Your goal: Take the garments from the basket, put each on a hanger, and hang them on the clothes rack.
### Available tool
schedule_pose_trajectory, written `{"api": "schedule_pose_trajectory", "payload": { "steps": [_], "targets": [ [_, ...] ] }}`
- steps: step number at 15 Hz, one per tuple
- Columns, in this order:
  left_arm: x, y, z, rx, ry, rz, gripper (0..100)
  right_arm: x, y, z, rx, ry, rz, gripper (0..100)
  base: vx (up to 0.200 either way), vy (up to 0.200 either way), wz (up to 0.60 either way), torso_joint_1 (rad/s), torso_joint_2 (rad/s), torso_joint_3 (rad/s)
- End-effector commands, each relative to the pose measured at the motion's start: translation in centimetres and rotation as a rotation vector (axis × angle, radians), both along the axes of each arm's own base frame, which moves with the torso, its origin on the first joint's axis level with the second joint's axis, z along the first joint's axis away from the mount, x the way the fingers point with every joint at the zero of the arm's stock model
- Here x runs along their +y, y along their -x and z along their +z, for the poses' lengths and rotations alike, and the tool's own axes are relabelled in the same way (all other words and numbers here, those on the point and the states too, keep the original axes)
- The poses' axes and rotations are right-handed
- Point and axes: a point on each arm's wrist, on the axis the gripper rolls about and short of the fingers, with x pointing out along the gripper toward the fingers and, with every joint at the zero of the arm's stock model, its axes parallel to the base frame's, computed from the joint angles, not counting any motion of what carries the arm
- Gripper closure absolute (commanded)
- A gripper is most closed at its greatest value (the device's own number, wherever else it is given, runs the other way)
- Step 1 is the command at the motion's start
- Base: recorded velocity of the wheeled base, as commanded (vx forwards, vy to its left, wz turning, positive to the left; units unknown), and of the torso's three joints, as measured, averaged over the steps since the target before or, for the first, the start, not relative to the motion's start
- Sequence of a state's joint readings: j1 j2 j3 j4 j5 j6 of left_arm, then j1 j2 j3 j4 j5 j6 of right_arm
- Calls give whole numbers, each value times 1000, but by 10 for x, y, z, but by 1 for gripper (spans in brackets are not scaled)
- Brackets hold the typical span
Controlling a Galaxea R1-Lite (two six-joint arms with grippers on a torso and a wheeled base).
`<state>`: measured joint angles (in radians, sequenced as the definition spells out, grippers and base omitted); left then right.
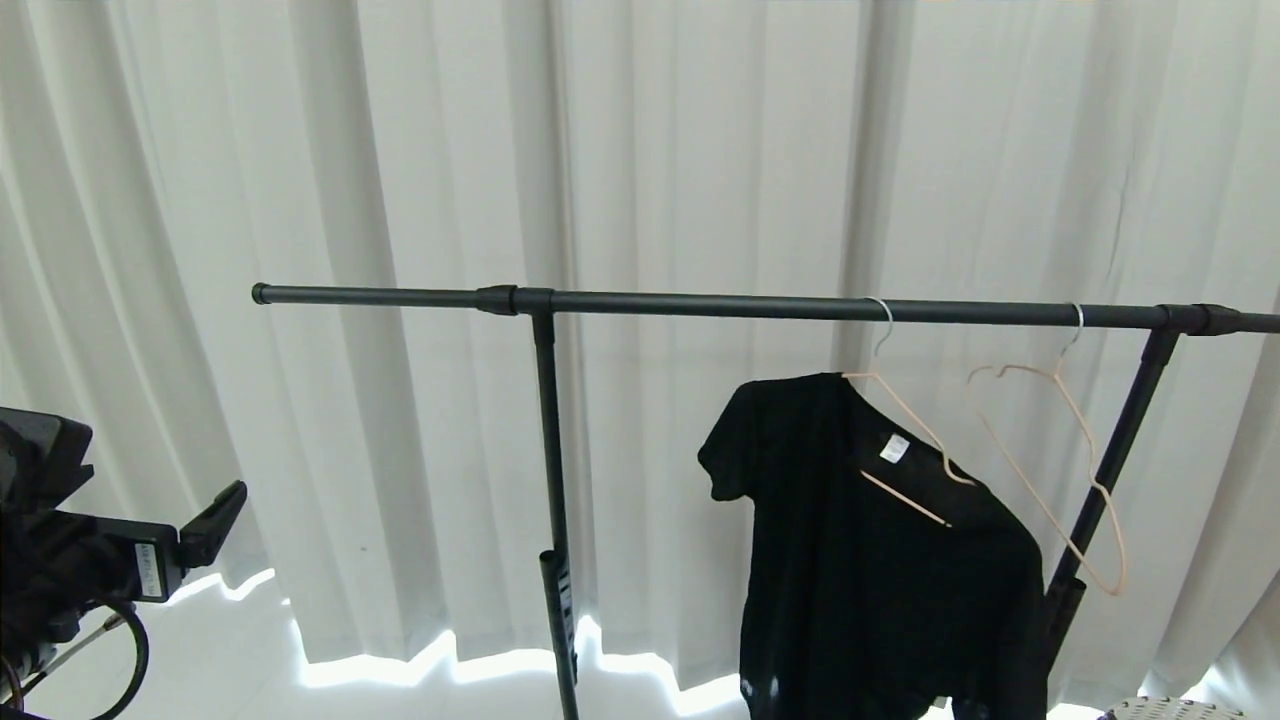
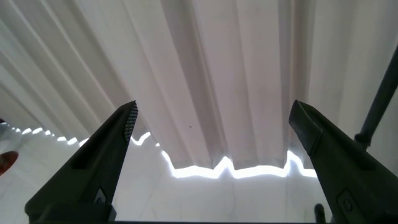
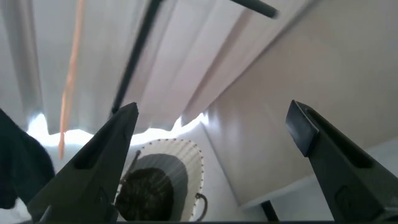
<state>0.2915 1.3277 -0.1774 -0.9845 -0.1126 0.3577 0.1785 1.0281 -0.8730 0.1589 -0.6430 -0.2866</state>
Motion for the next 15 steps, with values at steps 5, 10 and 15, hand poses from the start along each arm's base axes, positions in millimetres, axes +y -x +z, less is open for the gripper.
{"api": "schedule_pose_trajectory", "payload": {
  "steps": [5,10,15],
  "targets": [
    [-1,3,-4,16,5,-2,0,-2,2,-10,3,2,-12,0,-200,0,0,0,-1,4],
    [-17,4,-6,20,12,-97,0,-2,5,-14,-18,35,0,0,0,0,0,0,0,0],
    [-37,1,-6,21,9,-213,0,-3,10,-25,-59,78,17,0,0,0,0,0,0,0]
  ]
}}
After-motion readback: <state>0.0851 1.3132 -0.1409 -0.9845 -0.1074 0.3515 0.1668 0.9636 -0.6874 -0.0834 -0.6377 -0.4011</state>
